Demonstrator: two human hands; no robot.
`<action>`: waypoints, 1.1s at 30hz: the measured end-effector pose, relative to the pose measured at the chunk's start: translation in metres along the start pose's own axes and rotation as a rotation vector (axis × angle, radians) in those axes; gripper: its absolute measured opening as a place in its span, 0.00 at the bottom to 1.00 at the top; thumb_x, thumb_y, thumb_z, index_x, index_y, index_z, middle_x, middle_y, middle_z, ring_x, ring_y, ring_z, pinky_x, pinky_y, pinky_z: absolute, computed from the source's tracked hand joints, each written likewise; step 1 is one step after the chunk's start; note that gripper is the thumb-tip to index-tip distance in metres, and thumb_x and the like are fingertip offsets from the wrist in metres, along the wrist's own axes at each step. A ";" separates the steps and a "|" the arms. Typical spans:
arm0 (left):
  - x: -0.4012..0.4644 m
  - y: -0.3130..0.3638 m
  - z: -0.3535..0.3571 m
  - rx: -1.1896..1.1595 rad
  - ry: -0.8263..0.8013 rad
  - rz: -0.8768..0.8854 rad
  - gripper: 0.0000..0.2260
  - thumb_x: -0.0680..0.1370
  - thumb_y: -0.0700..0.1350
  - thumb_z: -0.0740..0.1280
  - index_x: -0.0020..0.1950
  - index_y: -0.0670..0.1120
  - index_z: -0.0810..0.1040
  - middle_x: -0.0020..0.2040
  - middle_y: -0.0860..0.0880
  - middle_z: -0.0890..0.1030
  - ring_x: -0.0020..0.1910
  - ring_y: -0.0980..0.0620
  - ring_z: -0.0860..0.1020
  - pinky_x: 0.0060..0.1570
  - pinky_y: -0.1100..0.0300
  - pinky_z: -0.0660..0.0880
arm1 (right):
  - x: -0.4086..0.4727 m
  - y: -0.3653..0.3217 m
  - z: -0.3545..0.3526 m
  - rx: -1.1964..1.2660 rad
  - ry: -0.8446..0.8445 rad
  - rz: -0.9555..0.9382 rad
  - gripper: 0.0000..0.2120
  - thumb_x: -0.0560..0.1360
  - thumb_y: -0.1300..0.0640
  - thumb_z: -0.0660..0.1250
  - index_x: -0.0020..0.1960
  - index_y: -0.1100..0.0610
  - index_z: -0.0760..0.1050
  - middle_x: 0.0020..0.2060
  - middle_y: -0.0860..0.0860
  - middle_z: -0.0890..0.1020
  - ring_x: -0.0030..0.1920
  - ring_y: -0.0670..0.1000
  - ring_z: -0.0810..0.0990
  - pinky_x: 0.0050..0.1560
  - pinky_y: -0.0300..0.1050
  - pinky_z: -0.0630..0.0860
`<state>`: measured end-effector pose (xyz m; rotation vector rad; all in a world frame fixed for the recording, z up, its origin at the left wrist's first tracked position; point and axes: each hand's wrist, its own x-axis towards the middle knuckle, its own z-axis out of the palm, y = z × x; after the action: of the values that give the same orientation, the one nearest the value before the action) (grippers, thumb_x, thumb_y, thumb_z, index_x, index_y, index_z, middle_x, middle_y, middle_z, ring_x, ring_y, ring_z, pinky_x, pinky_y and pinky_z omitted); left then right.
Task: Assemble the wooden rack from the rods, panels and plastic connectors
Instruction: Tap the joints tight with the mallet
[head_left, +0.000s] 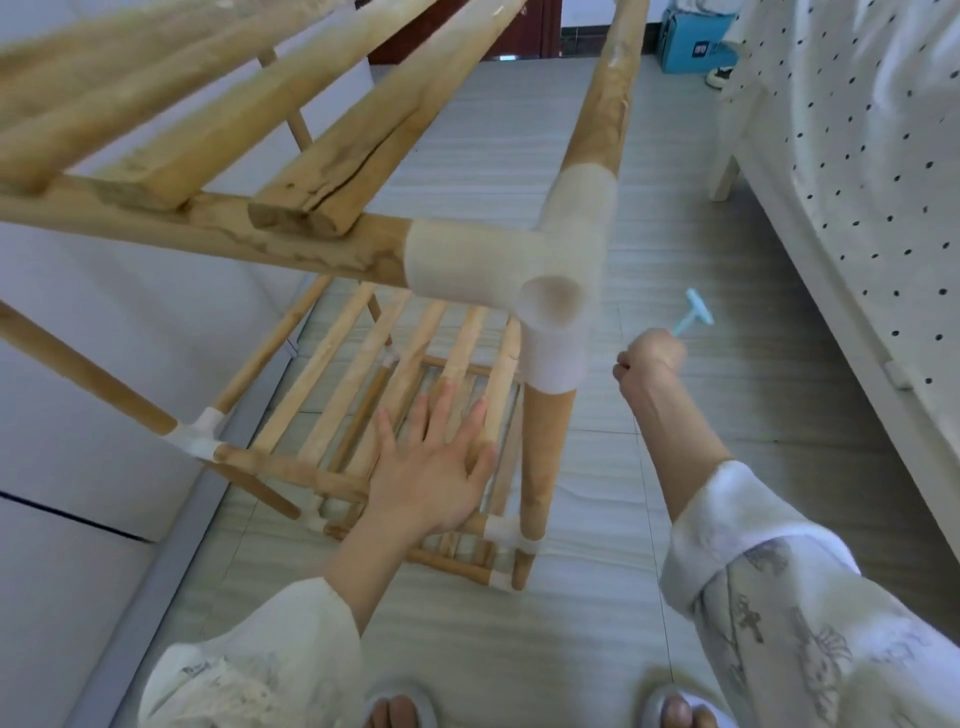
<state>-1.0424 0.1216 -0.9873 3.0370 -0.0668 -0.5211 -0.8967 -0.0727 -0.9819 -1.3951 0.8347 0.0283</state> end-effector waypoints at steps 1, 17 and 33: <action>0.001 -0.001 0.001 0.001 0.000 -0.002 0.26 0.79 0.63 0.41 0.72 0.61 0.31 0.77 0.51 0.36 0.75 0.47 0.37 0.68 0.37 0.31 | 0.002 -0.001 -0.005 0.131 -0.007 0.083 0.13 0.83 0.59 0.47 0.43 0.54 0.66 0.31 0.50 0.65 0.26 0.47 0.66 0.24 0.37 0.57; -0.002 0.019 0.001 -0.268 0.587 -0.188 0.19 0.79 0.47 0.55 0.70 0.48 0.65 0.66 0.48 0.72 0.69 0.47 0.67 0.71 0.41 0.53 | -0.127 0.104 -0.072 -0.079 -0.508 -0.019 0.15 0.80 0.49 0.59 0.40 0.59 0.69 0.20 0.45 0.58 0.19 0.45 0.55 0.20 0.34 0.53; -0.043 -0.048 0.030 0.038 0.592 0.080 0.23 0.71 0.39 0.68 0.66 0.45 0.71 0.62 0.46 0.75 0.67 0.44 0.70 0.65 0.35 0.60 | -0.049 0.039 -0.054 0.143 -0.192 0.042 0.12 0.80 0.60 0.57 0.37 0.55 0.66 0.15 0.45 0.59 0.14 0.43 0.56 0.16 0.31 0.53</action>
<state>-1.0913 0.1704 -1.0039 3.0662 -0.1671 0.3946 -0.9780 -0.0887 -0.9858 -1.2195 0.6921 0.1300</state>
